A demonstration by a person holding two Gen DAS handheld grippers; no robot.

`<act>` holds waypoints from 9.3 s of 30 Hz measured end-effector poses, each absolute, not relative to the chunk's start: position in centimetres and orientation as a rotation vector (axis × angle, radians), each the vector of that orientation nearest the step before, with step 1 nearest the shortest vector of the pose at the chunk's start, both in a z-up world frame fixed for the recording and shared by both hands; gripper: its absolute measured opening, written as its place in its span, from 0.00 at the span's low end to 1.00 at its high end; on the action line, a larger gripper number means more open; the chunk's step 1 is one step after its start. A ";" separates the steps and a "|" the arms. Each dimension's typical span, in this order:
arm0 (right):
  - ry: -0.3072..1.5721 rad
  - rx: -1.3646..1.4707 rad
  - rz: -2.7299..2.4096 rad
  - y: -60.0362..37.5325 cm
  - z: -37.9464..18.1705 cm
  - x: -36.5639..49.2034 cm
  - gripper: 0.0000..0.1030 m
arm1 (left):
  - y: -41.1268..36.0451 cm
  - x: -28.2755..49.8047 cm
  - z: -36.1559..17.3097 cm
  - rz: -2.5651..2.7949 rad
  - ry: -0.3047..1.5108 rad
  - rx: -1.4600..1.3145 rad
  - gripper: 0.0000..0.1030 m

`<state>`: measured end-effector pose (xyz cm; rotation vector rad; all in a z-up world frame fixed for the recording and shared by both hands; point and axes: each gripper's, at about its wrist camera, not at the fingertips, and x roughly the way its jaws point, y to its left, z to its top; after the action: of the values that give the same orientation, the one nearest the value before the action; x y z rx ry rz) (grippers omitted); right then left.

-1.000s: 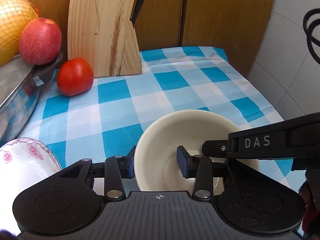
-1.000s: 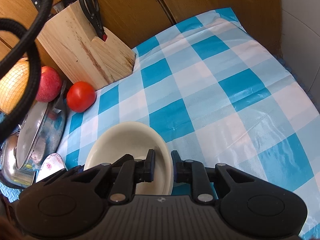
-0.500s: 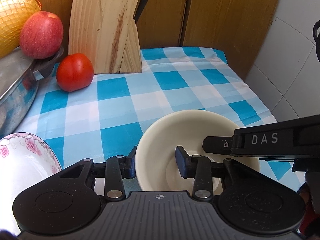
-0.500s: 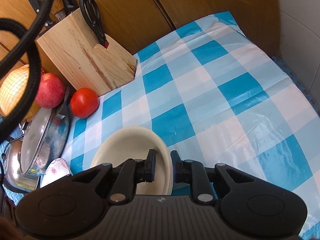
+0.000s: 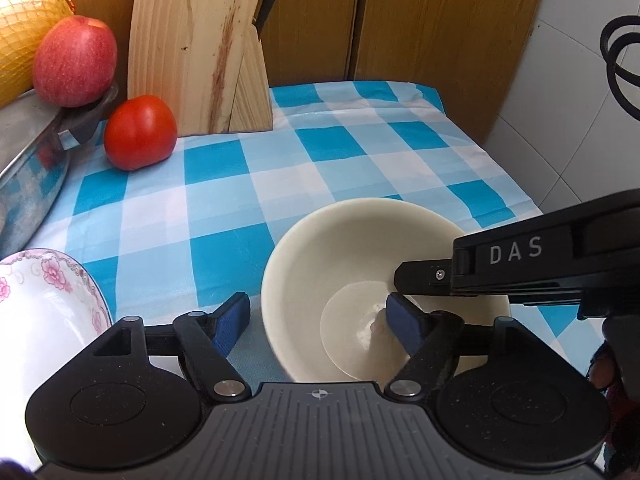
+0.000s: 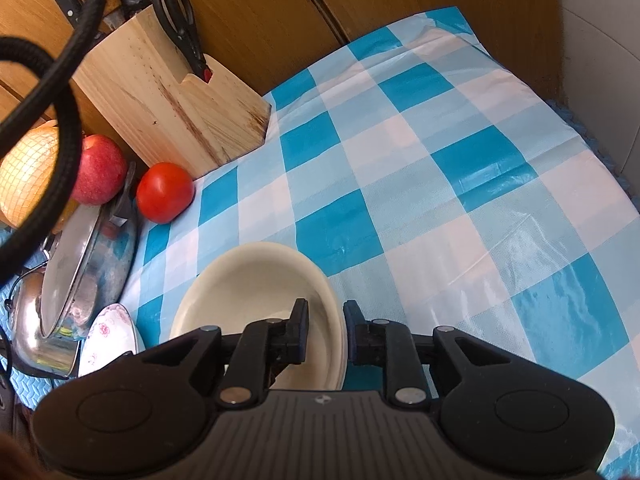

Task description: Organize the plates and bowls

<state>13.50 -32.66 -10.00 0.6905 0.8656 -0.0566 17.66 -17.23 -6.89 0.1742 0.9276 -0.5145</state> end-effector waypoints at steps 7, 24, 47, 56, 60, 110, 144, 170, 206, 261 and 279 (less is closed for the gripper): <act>0.867 0.699 -0.064 -32.6 -10.0 13.2 0.16 | -17.7 17.0 -6.3 -0.537 0.929 0.181 0.63; 0.793 0.734 -0.065 -32.9 -8.3 12.7 0.15 | -17.7 17.0 -4.3 -0.527 0.887 0.146 0.58; 0.721 0.747 -0.024 -30.6 -5.8 12.6 0.15 | -15.1 16.6 -1.3 -0.485 0.807 0.084 0.60; 0.704 0.743 -0.006 -29.5 -5.1 12.7 0.15 | -13.9 16.5 -0.3 -0.465 0.785 0.071 0.61; 0.698 0.739 0.001 -29.0 -4.7 12.8 0.15 | -13.4 16.4 0.1 -0.454 0.778 0.064 0.61; 0.709 0.657 0.149 -18.6 -2.2 13.2 0.16 | -3.3 14.1 2.9 -0.297 0.738 -0.008 0.63; 0.754 0.621 -0.241 -27.8 -6.7 12.4 0.20 | -9.8 16.1 -1.4 -0.419 0.864 0.036 0.58; 0.804 0.487 0.124 -15.3 -7.3 17.1 0.25 | 5.7 18.3 -3.2 -0.112 0.973 -0.103 0.62; 0.878 0.433 0.152 -14.4 -8.4 18.2 0.16 | 5.1 20.3 -4.4 -0.122 0.990 -0.084 0.55; 0.697 0.554 -0.168 -28.3 -5.1 6.8 0.21 | -10.4 14.3 -0.6 -0.456 0.911 0.027 0.68; 0.836 0.570 -0.111 -29.2 -8.2 10.8 0.14 | -14.8 17.3 -4.8 -0.433 1.017 0.134 0.36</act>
<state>10.81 -29.17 -8.19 0.5699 0.8365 -0.1113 17.28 -14.80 -4.78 0.1338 1.0172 -0.4325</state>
